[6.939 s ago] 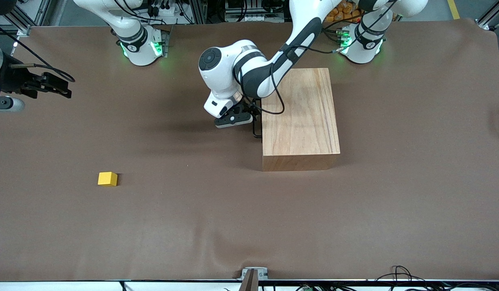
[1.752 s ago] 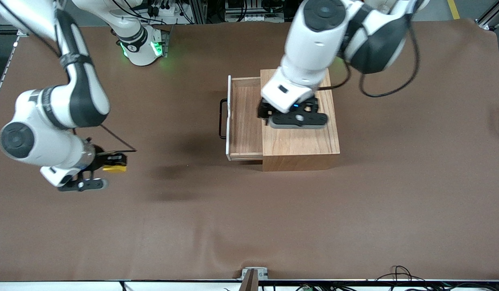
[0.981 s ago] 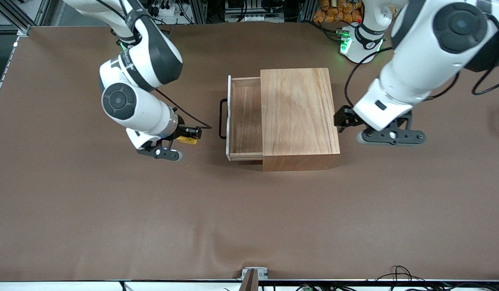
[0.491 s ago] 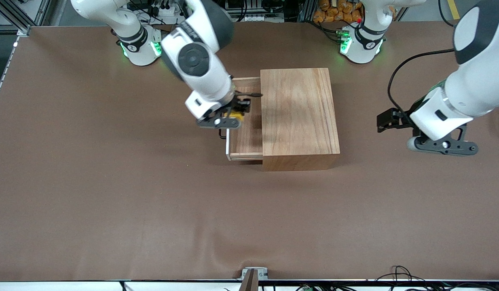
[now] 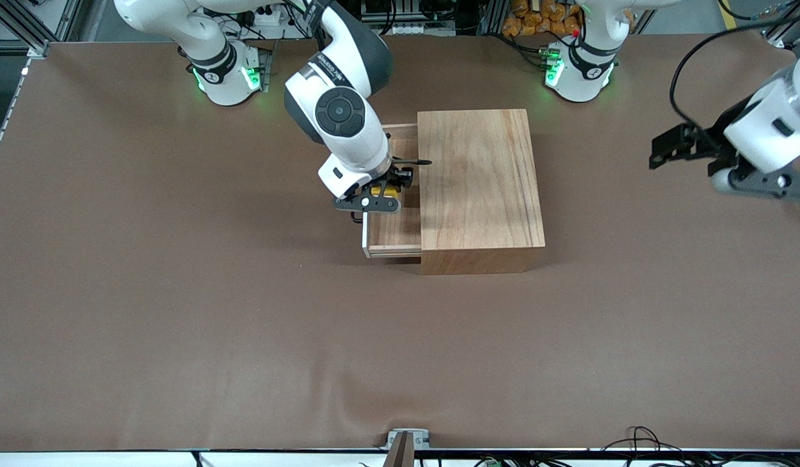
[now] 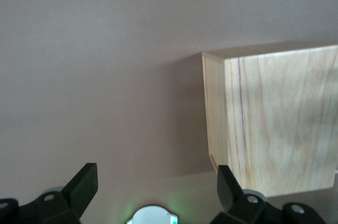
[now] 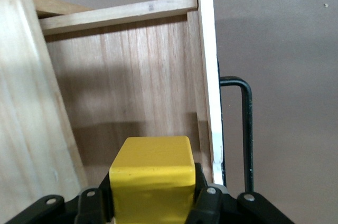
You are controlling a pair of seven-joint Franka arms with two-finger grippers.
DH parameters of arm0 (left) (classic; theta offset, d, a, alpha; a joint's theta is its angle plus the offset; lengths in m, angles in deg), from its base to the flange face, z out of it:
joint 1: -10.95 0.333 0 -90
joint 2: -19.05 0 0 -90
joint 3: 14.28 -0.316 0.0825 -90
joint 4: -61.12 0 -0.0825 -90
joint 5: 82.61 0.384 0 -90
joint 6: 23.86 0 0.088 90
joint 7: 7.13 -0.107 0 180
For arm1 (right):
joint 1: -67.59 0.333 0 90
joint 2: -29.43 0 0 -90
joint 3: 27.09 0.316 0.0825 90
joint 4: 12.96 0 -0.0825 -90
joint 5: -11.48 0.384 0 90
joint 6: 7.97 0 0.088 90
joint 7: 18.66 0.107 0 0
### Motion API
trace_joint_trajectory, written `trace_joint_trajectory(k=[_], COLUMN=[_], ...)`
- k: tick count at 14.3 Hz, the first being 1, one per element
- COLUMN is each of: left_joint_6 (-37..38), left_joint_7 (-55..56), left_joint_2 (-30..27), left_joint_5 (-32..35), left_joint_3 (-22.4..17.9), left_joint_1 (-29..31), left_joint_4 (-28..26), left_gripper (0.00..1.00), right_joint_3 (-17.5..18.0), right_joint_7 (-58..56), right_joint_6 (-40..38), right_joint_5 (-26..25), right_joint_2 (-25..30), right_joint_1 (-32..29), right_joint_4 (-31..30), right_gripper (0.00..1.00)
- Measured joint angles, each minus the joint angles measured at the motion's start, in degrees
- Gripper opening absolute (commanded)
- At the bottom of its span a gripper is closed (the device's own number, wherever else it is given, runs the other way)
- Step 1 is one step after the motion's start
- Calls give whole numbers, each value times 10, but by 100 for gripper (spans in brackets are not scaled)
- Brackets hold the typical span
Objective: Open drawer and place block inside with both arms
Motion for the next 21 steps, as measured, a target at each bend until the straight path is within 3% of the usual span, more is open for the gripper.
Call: trace_joint_trajectory(k=[1,3,5,6,14,21], left_joint_6=[5,8,8,8,-51,-55], left_joint_7=[-1,-3,-3,-3,-12,-14], left_joint_2=[-20,-56,-83,-93,-83,-83], left_joint_5=[0,0,0,0,28,27], left_joint_3=[-1,-2,-6,-8,-46,-51], left_joint_1=[4,10,12,13,14,12], left_joint_4=[-14,-42,-67,-76,-90,-90], left_gripper=[100,100,100,100,100,100], right_joint_3=[0,2,3,3,-6,-10], right_joint_7=[0,0,0,0,-1,-181], right_joint_6=[2,5,8,8,-2,-134], right_joint_5=[0,0,0,-1,-25,-56], right_joint_2=[-4,-12,-19,-21,-3,93], right_joint_1=[0,4,8,10,2,-105], right_joint_4=[0,-1,-1,-1,6,8], right_gripper=[32,54,95,100,100,100])
